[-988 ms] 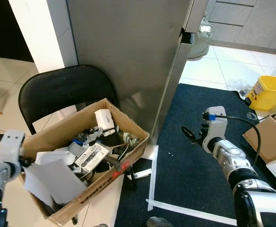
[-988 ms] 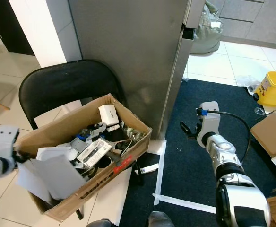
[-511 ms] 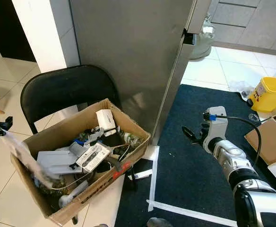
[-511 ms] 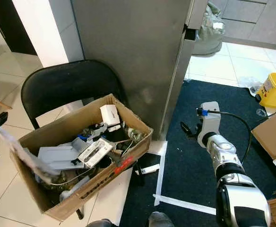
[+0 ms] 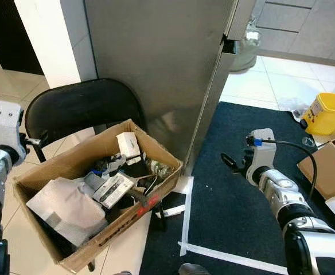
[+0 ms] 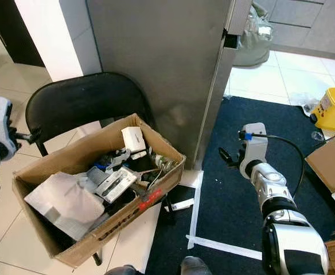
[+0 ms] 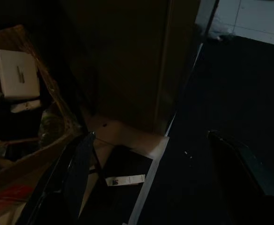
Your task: Picking trash to rubbish bin
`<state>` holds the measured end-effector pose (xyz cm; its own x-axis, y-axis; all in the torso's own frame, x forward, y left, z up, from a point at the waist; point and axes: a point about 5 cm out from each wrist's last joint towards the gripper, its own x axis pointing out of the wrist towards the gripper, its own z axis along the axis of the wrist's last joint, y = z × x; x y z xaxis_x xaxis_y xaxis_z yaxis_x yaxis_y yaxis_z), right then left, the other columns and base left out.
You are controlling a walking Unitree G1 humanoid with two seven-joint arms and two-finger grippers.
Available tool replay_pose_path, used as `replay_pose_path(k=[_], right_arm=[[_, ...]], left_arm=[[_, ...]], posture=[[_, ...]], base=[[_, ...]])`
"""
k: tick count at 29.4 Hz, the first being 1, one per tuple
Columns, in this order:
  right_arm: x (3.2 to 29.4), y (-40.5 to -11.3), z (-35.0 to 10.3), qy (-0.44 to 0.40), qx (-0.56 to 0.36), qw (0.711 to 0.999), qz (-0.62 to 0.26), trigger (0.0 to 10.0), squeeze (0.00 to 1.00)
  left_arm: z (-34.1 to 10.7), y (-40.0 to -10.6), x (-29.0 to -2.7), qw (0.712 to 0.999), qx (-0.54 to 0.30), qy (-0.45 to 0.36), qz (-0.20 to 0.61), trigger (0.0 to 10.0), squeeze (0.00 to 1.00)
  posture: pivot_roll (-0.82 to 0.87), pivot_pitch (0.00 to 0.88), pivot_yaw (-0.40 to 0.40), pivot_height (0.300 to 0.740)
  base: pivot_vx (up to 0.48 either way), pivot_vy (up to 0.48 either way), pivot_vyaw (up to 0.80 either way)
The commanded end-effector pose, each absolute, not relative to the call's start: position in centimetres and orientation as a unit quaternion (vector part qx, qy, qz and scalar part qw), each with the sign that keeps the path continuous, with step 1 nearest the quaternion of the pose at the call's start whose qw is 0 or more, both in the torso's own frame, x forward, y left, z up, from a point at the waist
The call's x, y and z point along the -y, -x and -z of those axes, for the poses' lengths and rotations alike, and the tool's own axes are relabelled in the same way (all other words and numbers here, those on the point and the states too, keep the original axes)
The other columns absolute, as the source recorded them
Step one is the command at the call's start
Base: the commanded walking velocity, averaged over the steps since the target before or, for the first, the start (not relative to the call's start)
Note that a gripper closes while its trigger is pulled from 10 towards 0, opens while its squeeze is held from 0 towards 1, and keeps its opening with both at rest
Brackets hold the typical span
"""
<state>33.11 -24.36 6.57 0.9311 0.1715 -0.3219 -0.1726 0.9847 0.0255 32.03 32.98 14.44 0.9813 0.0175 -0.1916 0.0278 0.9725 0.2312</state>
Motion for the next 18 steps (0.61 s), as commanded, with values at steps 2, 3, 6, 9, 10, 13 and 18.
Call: replay_pose_path(k=[2,3,6,9,10,13,18], right_arm=[[24.6,-33.0,-6.5,0.004,-0.168,0.982,-0.082,10.0,0.00],[24.6,-33.1,-6.5,0.004,-0.167,0.983,-0.079,10.0,0.00],[24.7,-33.1,-6.5,0.006,-0.166,0.983,-0.073,10.0,0.00],[24.7,-33.1,-6.5,0.006,-0.166,0.984,-0.070,10.0,0.00],[24.7,-33.1,-6.5,0.006,-0.166,0.984,-0.069,10.0,0.00],[24.7,-33.1,-6.5,0.005,-0.164,0.984,-0.066,10.0,0.00],[24.7,-33.1,-6.5,0.007,-0.164,0.985,-0.062,10.0,0.00]], left_arm=[[-14.3,-32.3,-31.3,0.992,-0.070,-0.097,0.039,10.0,1.00],[-14.6,-32.4,-30.6,0.993,-0.054,-0.087,0.059,10.0,0.06],[-14.9,-32.3,-29.1,0.993,-0.019,-0.050,0.104,10.0,0.00],[-14.8,-32.3,-28.2,0.992,-0.007,-0.021,0.123,10.0,0.00],[-14.6,-32.3,-27.6,0.991,-0.004,-0.009,0.132,10.0,0.00],[-14.1,-32.3,-26.8,0.990,-0.004,0.003,0.142,10.0,0.00],[-13.5,-32.3,-26.0,0.989,-0.007,0.002,0.150,10.0,0.00]], posture=[[-0.08,0.000,-0.025,0.740],[-0.08,0.000,-0.027,0.740],[-0.08,0.000,-0.027,0.740],[-0.08,0.000,-0.027,0.740],[-0.08,0.000,-0.027,0.740],[-0.08,0.000,-0.027,0.740],[-0.09,0.000,-0.023,0.740]], base=[[0.000,0.000,0.00],[0.000,0.000,0.00],[0.000,0.000,0.00],[0.000,0.000,0.00],[0.000,0.000,0.00],[0.000,0.000,0.00],[0.000,0.000,0.00]])
